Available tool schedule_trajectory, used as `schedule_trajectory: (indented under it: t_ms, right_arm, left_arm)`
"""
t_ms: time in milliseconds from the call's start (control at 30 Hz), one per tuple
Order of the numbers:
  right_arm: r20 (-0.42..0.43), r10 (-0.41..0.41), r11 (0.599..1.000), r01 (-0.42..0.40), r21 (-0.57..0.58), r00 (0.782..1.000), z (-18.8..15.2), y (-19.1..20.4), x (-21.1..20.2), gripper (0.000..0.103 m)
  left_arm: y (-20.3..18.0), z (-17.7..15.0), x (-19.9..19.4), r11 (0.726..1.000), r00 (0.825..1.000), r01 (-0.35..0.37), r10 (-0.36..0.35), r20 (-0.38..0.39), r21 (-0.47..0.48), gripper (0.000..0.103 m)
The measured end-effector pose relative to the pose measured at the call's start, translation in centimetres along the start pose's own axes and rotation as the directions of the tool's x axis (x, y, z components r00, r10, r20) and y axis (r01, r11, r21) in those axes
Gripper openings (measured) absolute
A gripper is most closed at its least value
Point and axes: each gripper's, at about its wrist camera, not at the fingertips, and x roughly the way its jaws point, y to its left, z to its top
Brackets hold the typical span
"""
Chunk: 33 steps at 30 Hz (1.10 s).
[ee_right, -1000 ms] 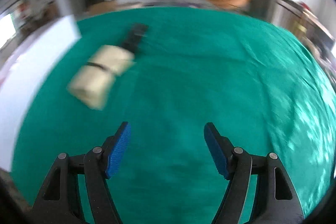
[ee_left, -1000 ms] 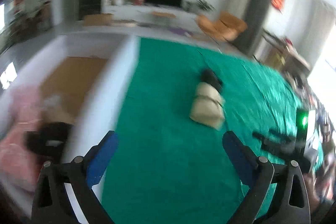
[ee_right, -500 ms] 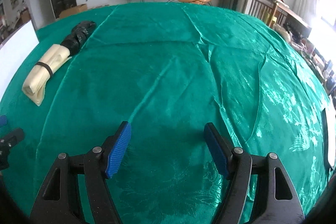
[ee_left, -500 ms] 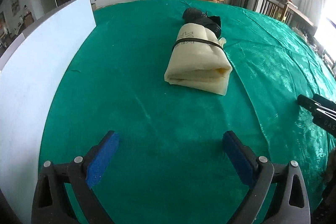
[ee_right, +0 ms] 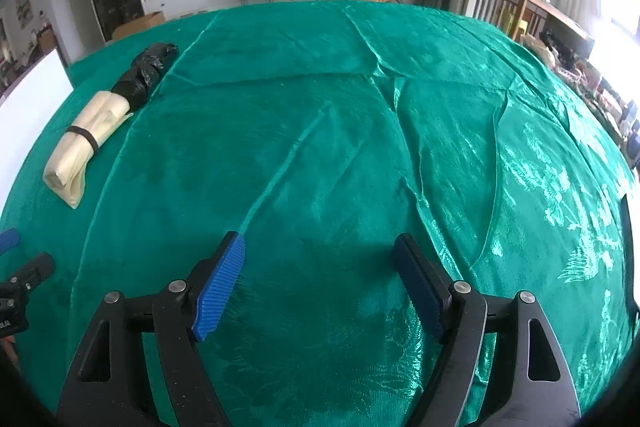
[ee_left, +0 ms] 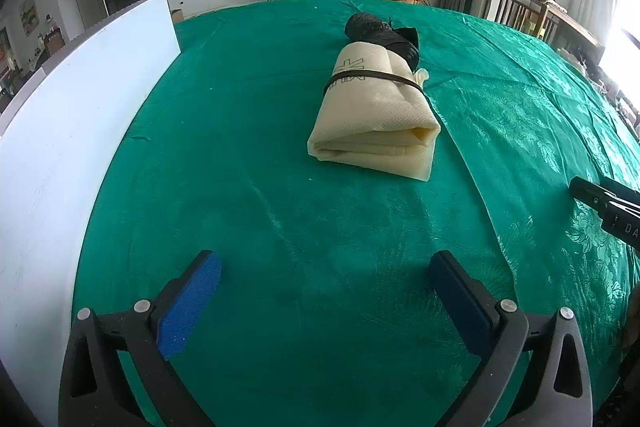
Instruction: Organize soft objects
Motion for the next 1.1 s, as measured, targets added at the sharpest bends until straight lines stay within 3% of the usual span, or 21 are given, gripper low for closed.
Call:
schedule_trajectory:
  t_ms: [167,300,400,533,633,800,900,967,1000,1033,1100]
  right_arm:
    - [0.0,0.0,1.0,0.0,0.0,1.0,0.0,0.1,-0.1,0.08]
    - [0.0,0.0,1.0,0.0,0.001,1.0,0.0,0.1,-0.1,0.08]
    - [0.0,0.0,1.0,0.0,0.001,1.0,0.0,0.1,-0.1,0.08]
    - [0.0,0.0,1.0,0.0,0.002,1.0,0.0,0.1,-0.1,0.08]
    - [0.0,0.001,1.0,-0.001,0.003,1.0,-0.1,0.1,-0.1,0.08]
    - [0.0,0.001,1.0,-0.001,0.003,1.0,0.0,0.1,0.0,0.08]
    - [0.0,0.001,1.0,-0.001,0.003,1.0,0.0,0.1,0.0,0.08]
    - [0.0,0.001,1.0,-0.001,0.004,1.0,0.0,0.1,0.0,0.08]
    - [0.0,0.0,1.0,0.0,0.004,1.0,0.0,0.2,0.0,0.08]
    - [0.0,0.001,1.0,-0.001,0.004,1.0,0.0,0.1,0.0,0.08]
    - [0.0,0.0,1.0,0.0,0.004,1.0,0.0,0.2,0.0,0.08]
  left_arm:
    - [0.1,0.2,0.0,1.0,1.0,0.013,-0.013,-0.013,0.009,0.103]
    - [0.1,1.3,-0.6,0.994,0.994,0.109,-0.108,-0.032,0.026,0.103]
    - [-0.3,3.6,-1.5,0.99,0.99,0.136,-0.137,0.012,0.043,0.103]
    - [-0.9,7.7,-0.1,0.982,0.985,0.172,-0.171,-0.017,0.074,0.103]
    - [-1.2,9.8,2.0,0.986,0.99,0.142,-0.14,-0.036,0.081,0.103]
    - [-1.4,10.9,5.9,0.987,0.982,0.153,-0.145,-0.12,0.059,0.103]
    - [-1.6,10.7,6.9,0.994,0.991,0.079,-0.07,-0.112,0.081,0.102]
    - [-1.2,10.6,6.6,0.996,0.996,0.06,-0.055,-0.073,0.069,0.09]
    - [-0.8,10.6,6.3,0.997,0.998,0.049,-0.046,-0.054,0.053,0.072]
    - [-0.4,10.6,6.1,0.999,0.999,0.027,-0.026,-0.042,0.036,0.064]
    - [1.1,10.5,5.6,0.999,0.999,0.021,-0.023,-0.043,-0.039,0.06]
